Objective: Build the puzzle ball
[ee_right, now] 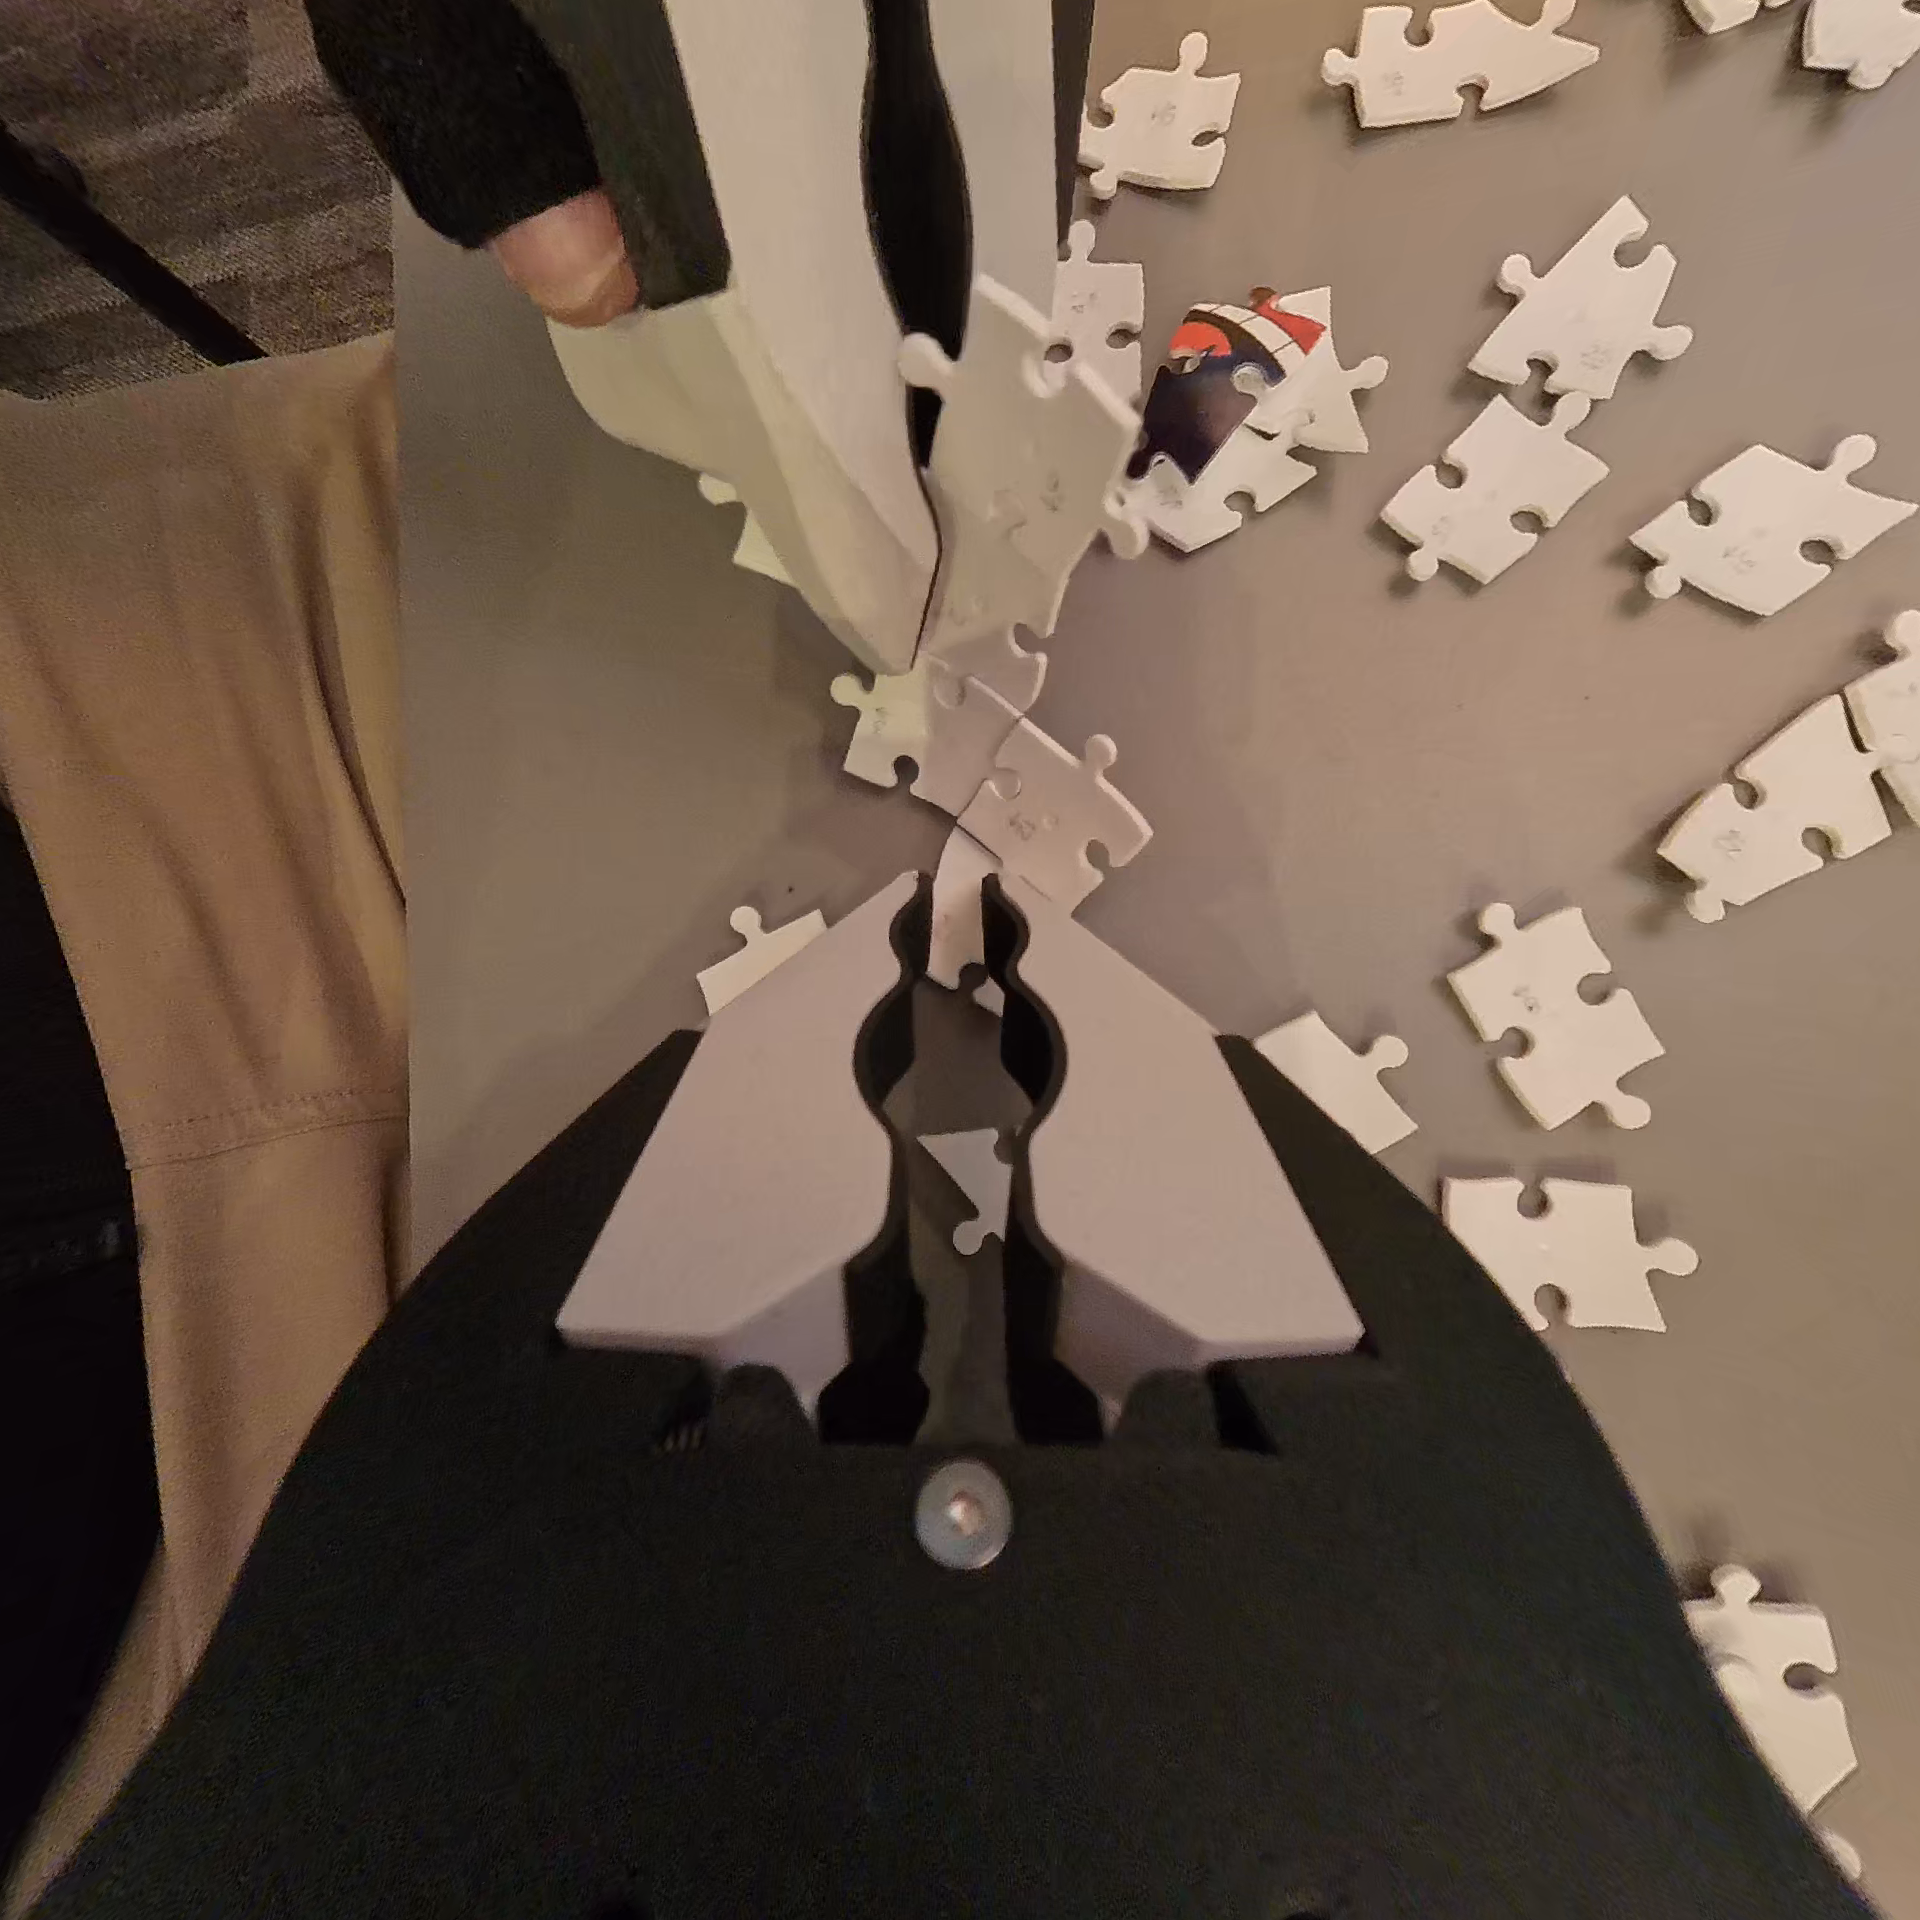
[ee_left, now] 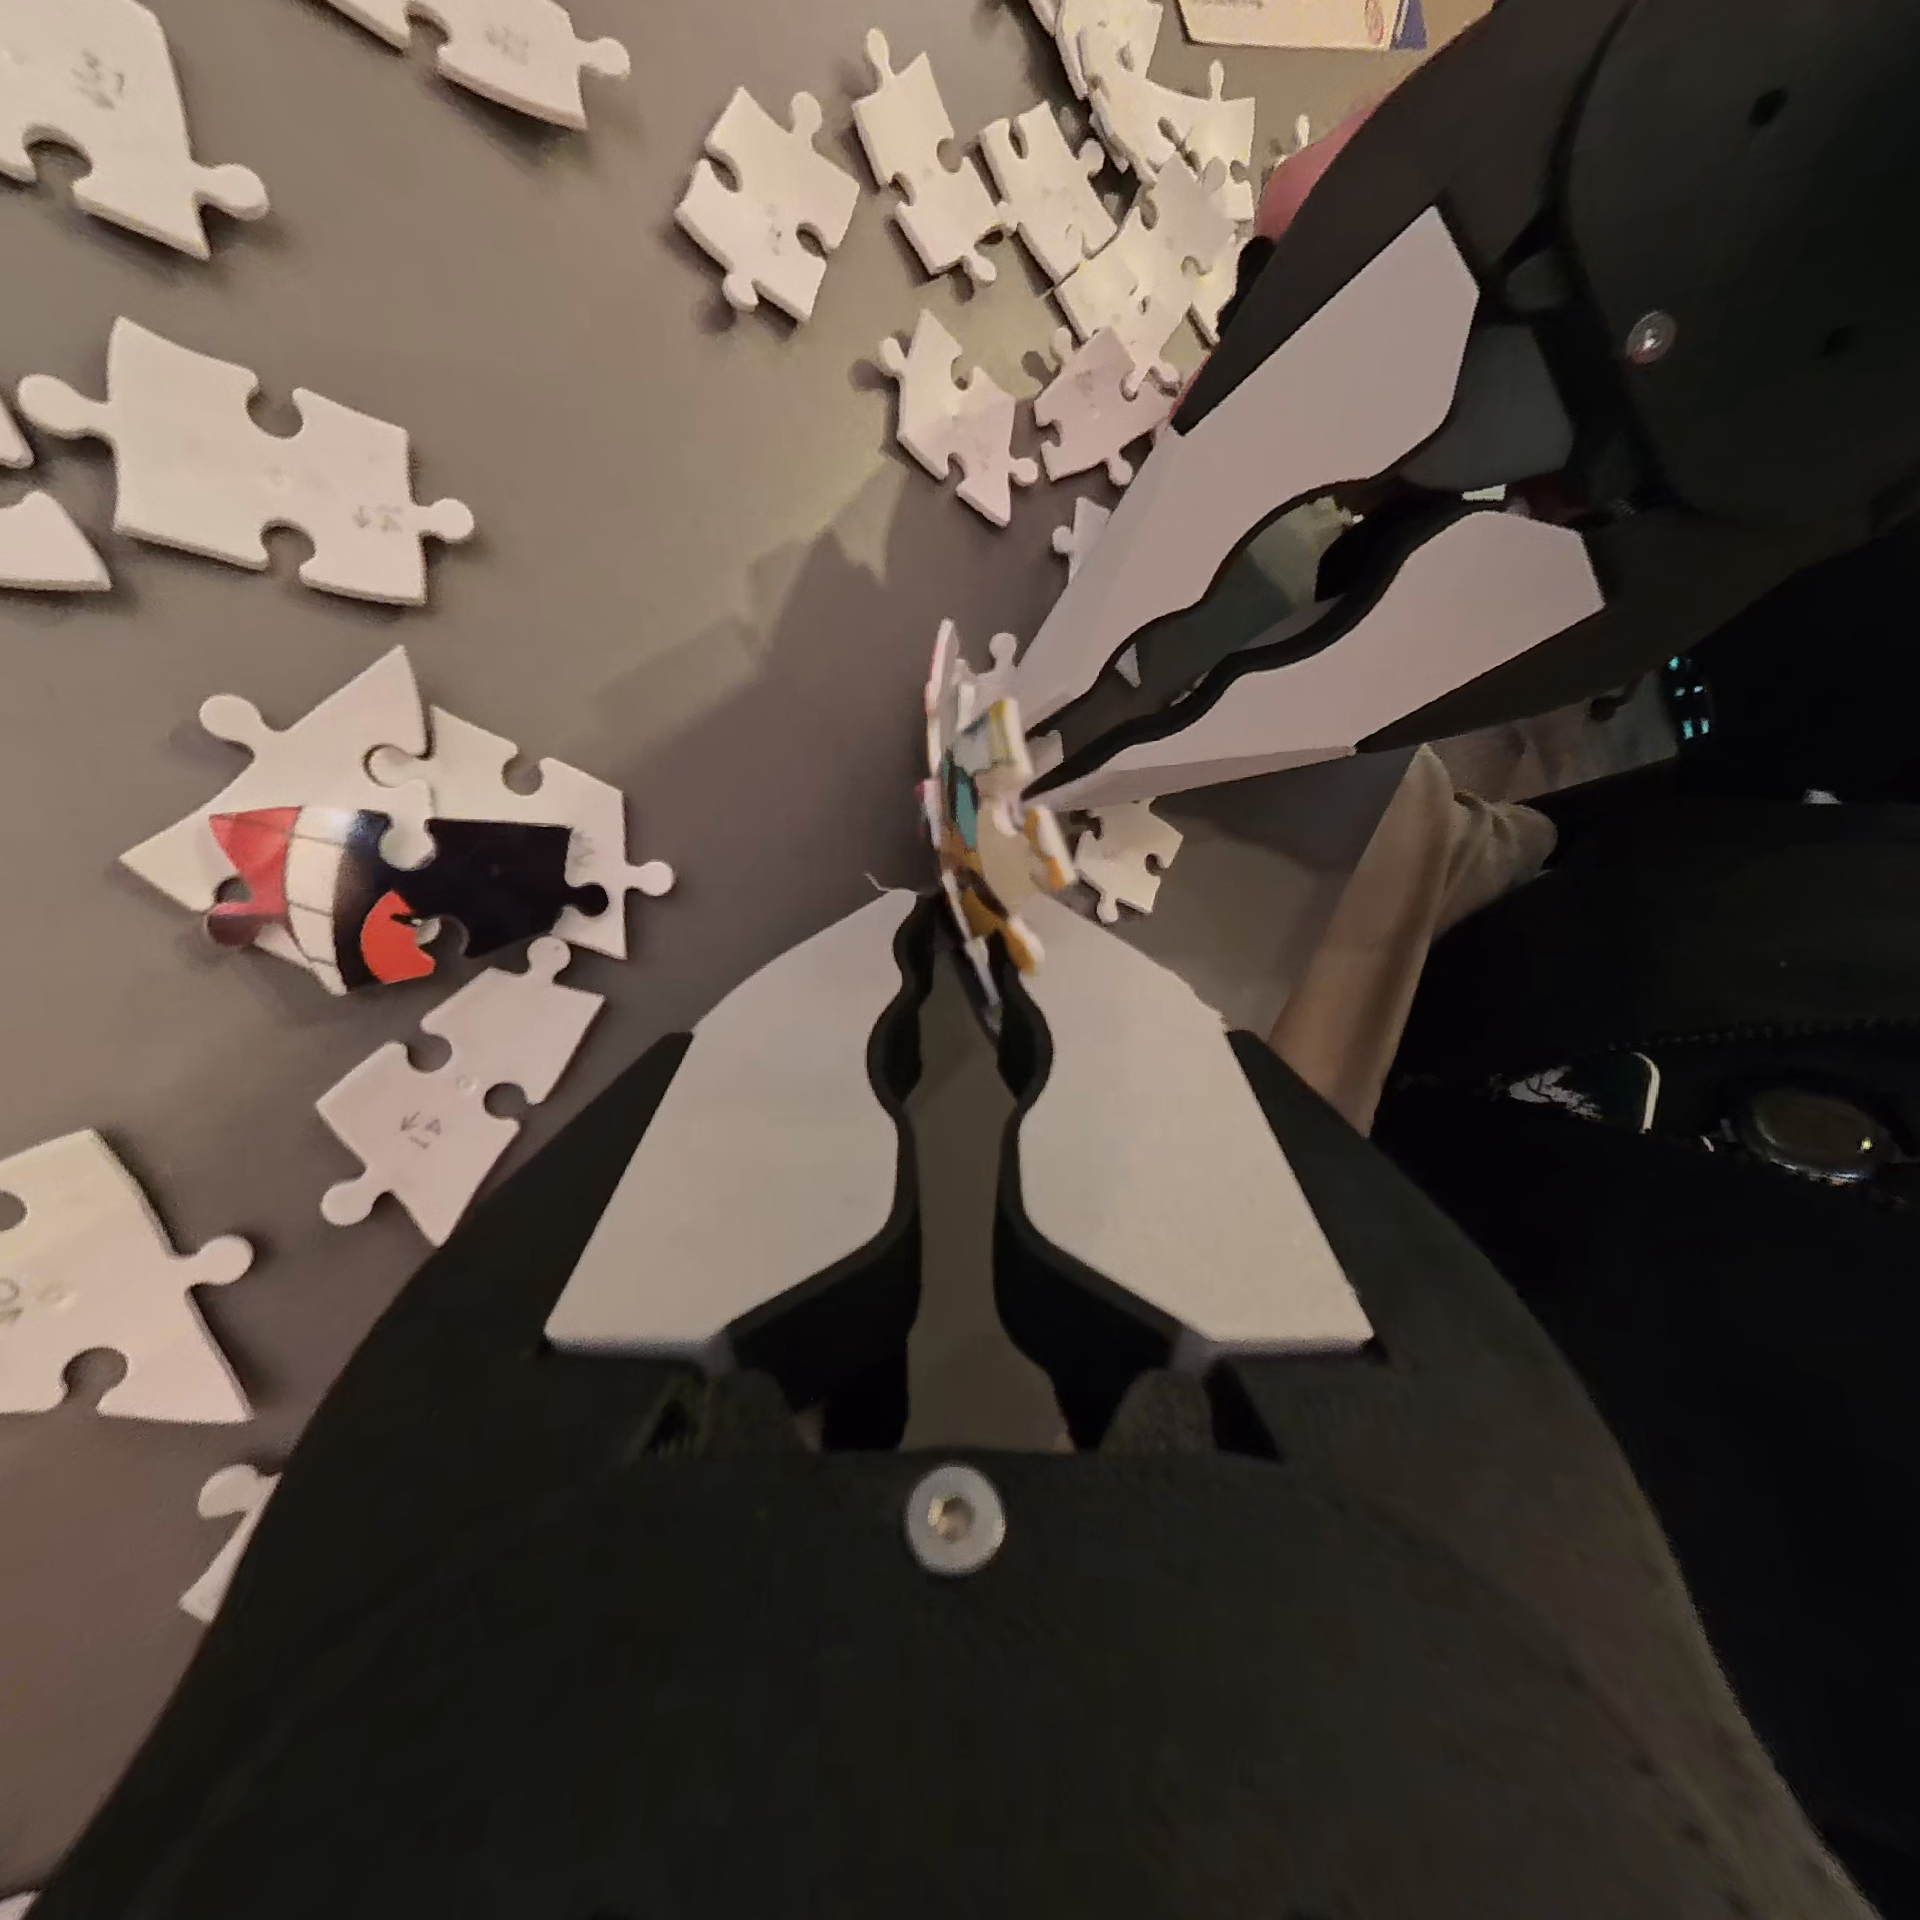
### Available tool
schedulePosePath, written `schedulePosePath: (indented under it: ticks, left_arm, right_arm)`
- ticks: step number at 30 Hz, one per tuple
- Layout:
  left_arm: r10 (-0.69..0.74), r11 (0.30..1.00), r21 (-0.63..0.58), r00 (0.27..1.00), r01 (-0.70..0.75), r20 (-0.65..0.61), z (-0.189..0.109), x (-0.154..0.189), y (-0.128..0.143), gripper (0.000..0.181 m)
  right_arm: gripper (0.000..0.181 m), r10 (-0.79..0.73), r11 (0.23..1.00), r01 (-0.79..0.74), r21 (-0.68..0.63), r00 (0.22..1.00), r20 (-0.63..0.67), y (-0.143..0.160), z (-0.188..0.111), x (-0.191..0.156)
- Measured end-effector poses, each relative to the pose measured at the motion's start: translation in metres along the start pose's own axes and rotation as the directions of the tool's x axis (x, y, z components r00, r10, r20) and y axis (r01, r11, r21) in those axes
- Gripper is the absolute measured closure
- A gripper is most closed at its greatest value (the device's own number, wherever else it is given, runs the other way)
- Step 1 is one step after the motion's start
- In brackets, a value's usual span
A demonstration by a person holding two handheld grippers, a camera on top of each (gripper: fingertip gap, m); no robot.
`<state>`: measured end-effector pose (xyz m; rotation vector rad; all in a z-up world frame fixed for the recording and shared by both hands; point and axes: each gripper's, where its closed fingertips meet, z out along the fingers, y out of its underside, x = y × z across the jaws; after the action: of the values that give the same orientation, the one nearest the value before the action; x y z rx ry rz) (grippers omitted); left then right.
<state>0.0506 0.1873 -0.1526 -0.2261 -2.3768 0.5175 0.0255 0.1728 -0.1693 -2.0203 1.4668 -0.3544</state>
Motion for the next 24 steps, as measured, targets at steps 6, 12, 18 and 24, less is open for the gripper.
schedulePosePath:
  ticks: [6,12,18,24]
  left_arm:
    - [0.013,1.0,-0.009,0.999,-0.012,0.053,0.005,-0.003,0.001,0.177]
    - [0.022,1.0,-0.018,0.995,-0.02,0.096,0.005,-0.006,0.001,0.178]
    - [-0.004,1.0,-0.024,0.996,0.006,0.092,0.006,-0.005,0.001,0.178]
    - [-0.035,0.999,-0.024,0.996,0.037,0.087,0.005,-0.007,0.001,0.178]
  right_arm:
    - [0.174,0.004,1.0,-0.004,-0.001,1.0,-0.003,0.0,0.0,0.0]
    - [0.171,-0.003,1.0,0.003,-0.007,1.0,0.003,0.0,-0.001,-0.001]
    - [0.161,-0.039,0.999,0.039,-0.005,0.999,-0.001,0.0,-0.007,-0.002]
    - [0.165,-0.127,0.992,0.127,-0.024,0.992,0.0,0.0,-0.012,-0.011]
